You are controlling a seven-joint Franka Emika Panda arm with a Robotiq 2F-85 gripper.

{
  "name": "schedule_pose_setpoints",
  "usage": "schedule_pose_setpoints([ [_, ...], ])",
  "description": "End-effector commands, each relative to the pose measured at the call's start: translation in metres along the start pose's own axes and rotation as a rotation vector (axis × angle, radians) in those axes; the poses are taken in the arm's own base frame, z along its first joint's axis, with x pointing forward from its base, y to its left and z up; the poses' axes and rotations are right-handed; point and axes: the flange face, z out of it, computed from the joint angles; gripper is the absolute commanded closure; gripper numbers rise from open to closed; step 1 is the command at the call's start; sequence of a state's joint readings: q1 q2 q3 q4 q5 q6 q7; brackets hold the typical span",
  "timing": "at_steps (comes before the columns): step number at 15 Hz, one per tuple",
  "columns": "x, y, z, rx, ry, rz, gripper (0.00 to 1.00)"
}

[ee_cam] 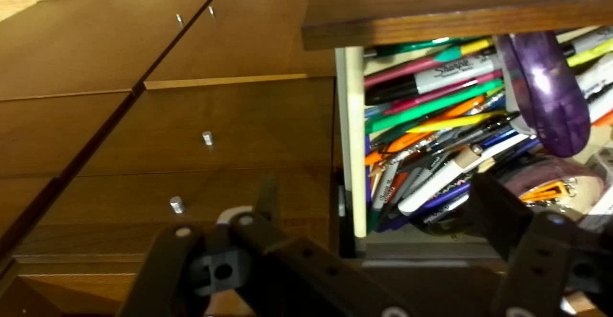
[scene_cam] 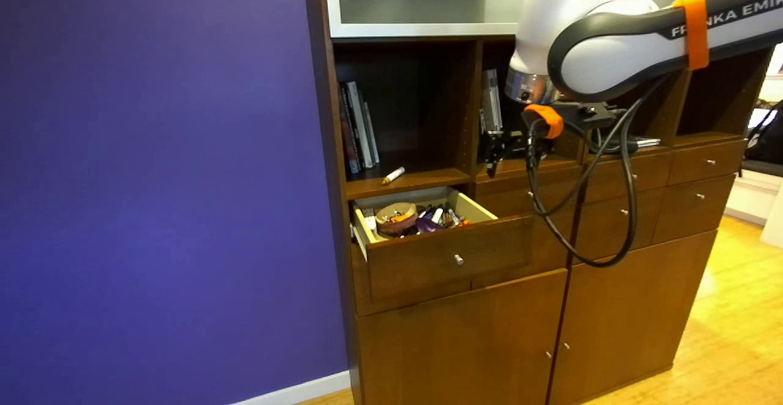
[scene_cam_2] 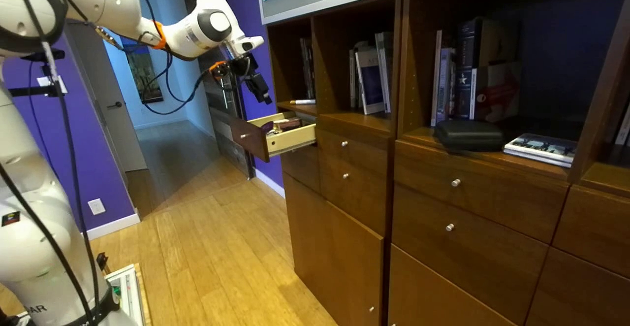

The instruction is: Put the white marker inside the drawer

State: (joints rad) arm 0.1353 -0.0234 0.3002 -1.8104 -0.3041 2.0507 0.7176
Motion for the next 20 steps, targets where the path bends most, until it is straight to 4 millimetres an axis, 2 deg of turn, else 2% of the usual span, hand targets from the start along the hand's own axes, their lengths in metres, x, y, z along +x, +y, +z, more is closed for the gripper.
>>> schedule_pose_setpoints([
  [1,0.022,-0.057,0.016,0.012,0.085,0.054,0.0],
  [3,0.03,-0.082,0.022,0.033,0.112,0.085,0.0],
  [4,0.014,-0.06,0.019,0.018,0.078,0.046,0.0],
  [6,0.015,-0.07,0.028,0.02,0.07,0.043,0.0],
  [13,0.019,-0.063,0.024,0.016,0.079,0.05,0.0],
  [14,0.029,-0.063,0.026,-0.005,0.122,0.074,0.0],
  [16,0.043,-0.074,0.028,0.003,0.174,0.087,0.0],
  [20,0.067,-0.117,0.034,0.023,0.293,0.083,0.0],
])
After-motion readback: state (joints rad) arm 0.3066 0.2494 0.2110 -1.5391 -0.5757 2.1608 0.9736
